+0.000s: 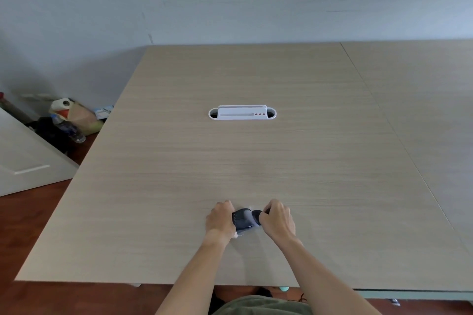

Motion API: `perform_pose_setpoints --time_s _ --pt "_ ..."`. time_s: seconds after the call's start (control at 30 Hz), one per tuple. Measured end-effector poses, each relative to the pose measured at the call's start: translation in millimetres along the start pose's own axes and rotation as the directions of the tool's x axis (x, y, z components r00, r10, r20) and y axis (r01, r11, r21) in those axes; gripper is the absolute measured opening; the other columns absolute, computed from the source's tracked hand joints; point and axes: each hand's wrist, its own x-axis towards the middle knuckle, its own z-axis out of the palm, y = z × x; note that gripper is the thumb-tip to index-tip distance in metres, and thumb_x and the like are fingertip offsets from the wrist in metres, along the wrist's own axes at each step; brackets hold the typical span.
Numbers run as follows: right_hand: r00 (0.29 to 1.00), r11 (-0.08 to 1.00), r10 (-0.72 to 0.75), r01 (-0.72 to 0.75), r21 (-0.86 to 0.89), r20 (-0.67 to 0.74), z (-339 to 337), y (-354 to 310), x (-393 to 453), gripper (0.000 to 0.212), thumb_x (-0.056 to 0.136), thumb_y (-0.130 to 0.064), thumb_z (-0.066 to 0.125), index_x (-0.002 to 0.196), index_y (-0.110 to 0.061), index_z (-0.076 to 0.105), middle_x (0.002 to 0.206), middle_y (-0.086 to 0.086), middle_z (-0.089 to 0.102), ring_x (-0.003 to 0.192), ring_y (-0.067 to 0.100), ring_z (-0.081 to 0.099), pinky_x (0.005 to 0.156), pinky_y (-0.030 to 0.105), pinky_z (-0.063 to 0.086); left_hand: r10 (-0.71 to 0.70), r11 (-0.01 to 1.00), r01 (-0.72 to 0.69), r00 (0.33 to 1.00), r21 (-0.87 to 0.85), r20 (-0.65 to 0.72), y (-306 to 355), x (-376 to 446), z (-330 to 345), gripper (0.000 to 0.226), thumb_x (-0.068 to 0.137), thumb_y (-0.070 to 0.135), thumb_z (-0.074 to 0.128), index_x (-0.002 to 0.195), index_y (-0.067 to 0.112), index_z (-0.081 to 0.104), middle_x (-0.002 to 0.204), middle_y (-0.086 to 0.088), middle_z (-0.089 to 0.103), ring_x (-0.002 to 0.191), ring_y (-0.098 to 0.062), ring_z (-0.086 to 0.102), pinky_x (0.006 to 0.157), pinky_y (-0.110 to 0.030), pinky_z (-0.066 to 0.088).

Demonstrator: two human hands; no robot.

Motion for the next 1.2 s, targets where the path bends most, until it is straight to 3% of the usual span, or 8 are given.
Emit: perform_pose_setpoints --time_s 0.17,0.33,0.5,0.63,0.8,0.93,1.03,1.2 --pt "0.997 0.984 -0.071 0.071 0.166 -0.005 3.0 2.5 2.7 0.008 0.076 -0.008 0.055 0.078 -0.010 0.062 0.079 0.004 0.065 0.079 0.028 0.062 0.066 0.042 0.053 -0.002 1.000 0.002 1.000 0.027 -0.011 -0.7 2.1 3.0 0.065 0.058 0.015 0.090 0.114 0.016 0.056 0.116 -0.001 0.058 0.103 -0.022 0.062 0.085 -0.034 0.051" --pt "0.995 0.998 -0.040 0.035 -0.051 -0.087 5.5 6.9 -1.1 0.007 0.088 -0.015 0.051 0.091 -0.012 0.055 0.082 0.002 0.057 0.076 0.027 0.056 0.059 0.033 0.039 -0.010 0.999 0.010 1.000 0.032 -0.016 0.6 2.5 5.7 0.061 0.058 0.011 0.089 0.109 0.015 0.056 0.113 -0.002 0.059 0.100 -0.024 0.061 0.082 -0.034 0.052" --pt "0.992 0.982 -0.118 0.123 0.145 -0.043 3.5 0.8 5.1 0.005 0.086 -0.010 0.055 0.087 -0.008 0.059 0.082 0.002 0.061 0.079 0.024 0.056 0.067 0.039 0.047 -0.010 0.999 0.010 1.000 0.031 -0.015 1.4 5.7 7.1 0.056 0.061 0.002 0.084 0.108 0.015 0.058 0.114 -0.005 0.060 0.103 -0.028 0.061 0.080 -0.036 0.052" --pt "0.991 0.994 -0.111 0.110 -0.016 -0.081 6.6 -1.6 7.5 0.006 0.088 -0.016 0.052 0.087 -0.011 0.057 0.084 0.003 0.063 0.076 0.026 0.058 0.059 0.034 0.042 -0.014 1.000 0.014 1.000 -0.020 0.000 -0.3 8.9 7.0 0.061 0.058 -0.002 0.085 0.112 0.016 0.062 0.118 -0.002 0.058 0.106 -0.025 0.061 0.080 -0.033 0.053" --pt "0.986 0.982 -0.160 0.163 0.095 -0.035 8.1 -0.8 8.0 0.006 0.083 -0.012 0.058 0.083 -0.009 0.063 0.079 0.001 0.065 0.076 0.023 0.060 0.064 0.039 0.050 -0.003 0.998 0.002 1.000 -0.057 -0.023 -4.0 10.8 7.9 0.056 0.054 -0.001 0.086 0.104 0.016 0.066 0.112 -0.002 0.064 0.097 -0.024 0.065 0.076 -0.031 0.055" --pt "0.989 0.996 -0.093 0.093 -0.006 -0.111 8.8 5.0 6.1 0.007 0.088 -0.017 0.054 0.087 -0.011 0.059 0.081 0.001 0.062 0.075 0.026 0.058 0.058 0.032 0.039 0.018 0.996 -0.020 1.000 -0.086 -0.019 -7.8 10.5 9.5 0.060 0.054 -0.002 0.085 0.107 0.017 0.066 0.112 0.003 0.059 0.102 -0.022 0.062 0.082 -0.032 0.055" --pt "0.986 0.981 -0.149 0.157 0.117 -0.080 8.2 3.8 9.2 0.006 0.083 -0.011 0.058 0.083 -0.007 0.062 0.078 0.000 0.064 0.076 0.023 0.059 0.059 0.031 0.044 0.052 0.995 -0.054 0.998 -0.079 -0.023 -9.6 12.2 7.6 0.056 0.053 -0.005 0.083 0.102 0.016 0.068 0.106 0.003 0.064 0.098 -0.021 0.065 0.080 -0.033 0.057" --pt "0.991 0.990 -0.129 0.130 0.059 -0.016 8.9 -0.3 7.2 0.006 0.082 -0.014 0.057 0.083 -0.010 0.062 0.080 0.002 0.066 0.073 0.023 0.060 0.052 0.030 0.042 0.122 0.990 -0.123 0.992 -0.064 -0.022 -13.7 14.3 6.9 0.055 0.065 -0.008 0.073 0.115 0.016 0.065 0.120 0.000 0.059 0.110 -0.020 0.059 0.088 -0.026 0.050"
